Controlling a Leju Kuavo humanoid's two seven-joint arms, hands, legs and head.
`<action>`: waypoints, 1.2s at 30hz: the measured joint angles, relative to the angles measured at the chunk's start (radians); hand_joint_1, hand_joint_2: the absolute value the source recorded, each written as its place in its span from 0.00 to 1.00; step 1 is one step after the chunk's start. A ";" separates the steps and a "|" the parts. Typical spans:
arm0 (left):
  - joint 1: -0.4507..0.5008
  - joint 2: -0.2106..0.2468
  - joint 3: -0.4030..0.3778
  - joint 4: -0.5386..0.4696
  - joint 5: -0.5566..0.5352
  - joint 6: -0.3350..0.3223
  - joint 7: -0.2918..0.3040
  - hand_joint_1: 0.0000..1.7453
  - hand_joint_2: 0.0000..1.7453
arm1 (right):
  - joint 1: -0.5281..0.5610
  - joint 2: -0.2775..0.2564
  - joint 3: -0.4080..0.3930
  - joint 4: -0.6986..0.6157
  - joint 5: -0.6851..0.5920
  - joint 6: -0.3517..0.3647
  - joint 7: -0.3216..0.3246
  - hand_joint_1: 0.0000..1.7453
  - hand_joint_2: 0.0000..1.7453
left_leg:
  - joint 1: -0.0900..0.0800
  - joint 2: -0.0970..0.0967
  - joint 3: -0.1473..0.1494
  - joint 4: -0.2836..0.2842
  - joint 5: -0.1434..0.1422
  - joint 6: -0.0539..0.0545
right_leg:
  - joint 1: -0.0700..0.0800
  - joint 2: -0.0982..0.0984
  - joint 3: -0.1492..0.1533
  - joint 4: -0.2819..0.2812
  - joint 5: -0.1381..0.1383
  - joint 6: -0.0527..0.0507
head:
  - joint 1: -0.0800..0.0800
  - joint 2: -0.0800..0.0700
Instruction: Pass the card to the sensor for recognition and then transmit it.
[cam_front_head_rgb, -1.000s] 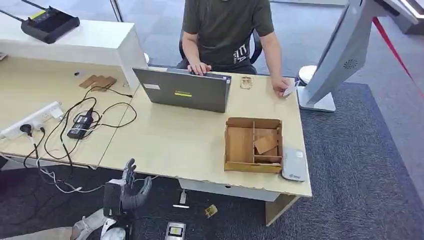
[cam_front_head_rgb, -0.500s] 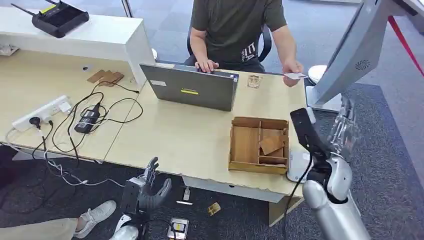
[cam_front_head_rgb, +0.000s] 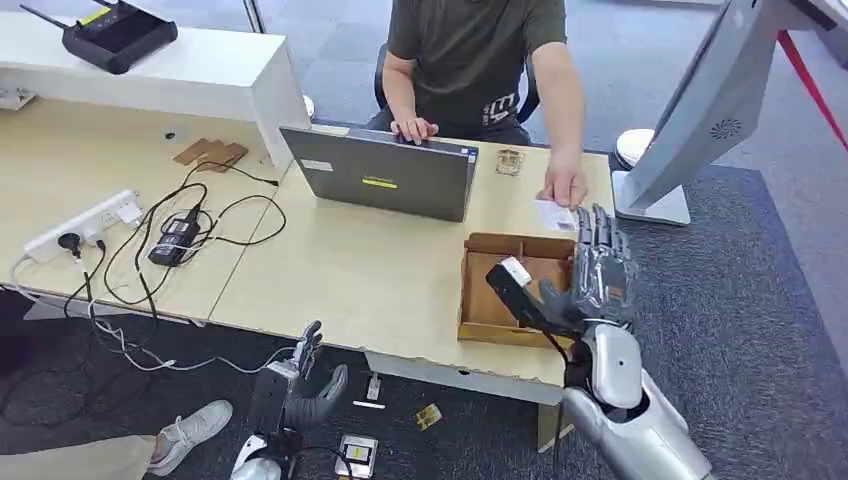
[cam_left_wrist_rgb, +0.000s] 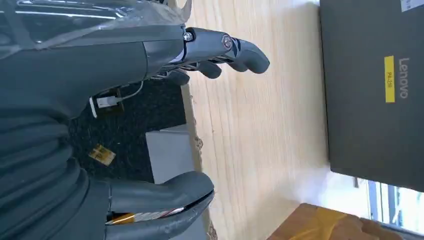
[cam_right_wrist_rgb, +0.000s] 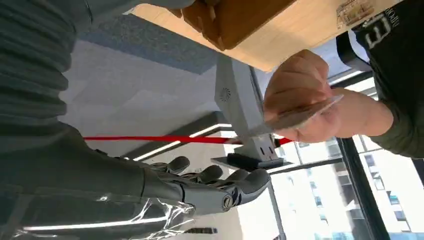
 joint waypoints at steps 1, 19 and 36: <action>0.001 0.001 -0.002 0.000 0.000 0.002 0.002 0.00 1.00 | -0.001 -0.001 0.006 0.002 0.020 0.005 0.000 0.00 1.00 | 0.000 0.000 0.000 0.000 0.000 0.000 | 0.000 0.000 0.000 0.000 0.000 0.000 | 0.000 0.000; 0.016 0.026 -0.044 -0.026 0.029 0.067 0.019 0.00 1.00 | -0.002 0.018 0.009 0.021 0.251 0.000 0.003 0.93 1.00 | 0.000 0.000 0.000 0.000 0.000 0.000 | 0.000 0.000 0.000 0.000 0.000 0.000 | 0.000 0.000; 0.013 0.034 -0.065 -0.031 0.027 0.063 0.022 0.00 1.00 | -0.006 0.037 -0.023 0.065 0.101 -0.015 0.003 1.00 1.00 | 0.000 0.001 0.000 0.000 0.000 0.000 | 0.000 0.000 -0.001 0.000 0.000 0.000 | 0.000 0.000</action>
